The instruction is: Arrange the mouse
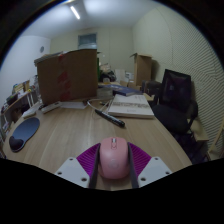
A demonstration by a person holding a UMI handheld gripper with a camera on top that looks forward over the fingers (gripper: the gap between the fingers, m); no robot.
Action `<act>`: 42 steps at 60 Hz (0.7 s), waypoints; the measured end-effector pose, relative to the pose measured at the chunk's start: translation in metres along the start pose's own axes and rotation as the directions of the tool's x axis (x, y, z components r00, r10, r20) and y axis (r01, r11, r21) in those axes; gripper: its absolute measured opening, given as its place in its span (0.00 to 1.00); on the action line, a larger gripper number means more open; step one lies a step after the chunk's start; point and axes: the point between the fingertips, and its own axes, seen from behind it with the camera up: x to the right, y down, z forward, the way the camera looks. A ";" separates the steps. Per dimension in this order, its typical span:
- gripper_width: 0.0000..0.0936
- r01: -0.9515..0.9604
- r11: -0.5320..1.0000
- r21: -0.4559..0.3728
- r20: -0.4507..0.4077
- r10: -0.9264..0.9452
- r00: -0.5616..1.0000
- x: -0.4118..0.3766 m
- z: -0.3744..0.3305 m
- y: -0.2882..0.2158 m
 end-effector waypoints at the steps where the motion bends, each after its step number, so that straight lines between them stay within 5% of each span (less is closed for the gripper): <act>1: 0.50 -0.002 1.000 -0.010 -0.004 0.002 1.000 0.000 0.000 0.001; 17: 0.40 -0.062 0.985 -0.158 -0.069 0.052 0.996 0.002 -0.003 -0.005; 34: 0.37 -0.003 0.990 0.144 -0.052 0.011 0.999 -0.123 -0.061 -0.201; 42: 0.37 0.013 0.986 0.165 0.060 -0.024 0.998 -0.262 -0.050 -0.215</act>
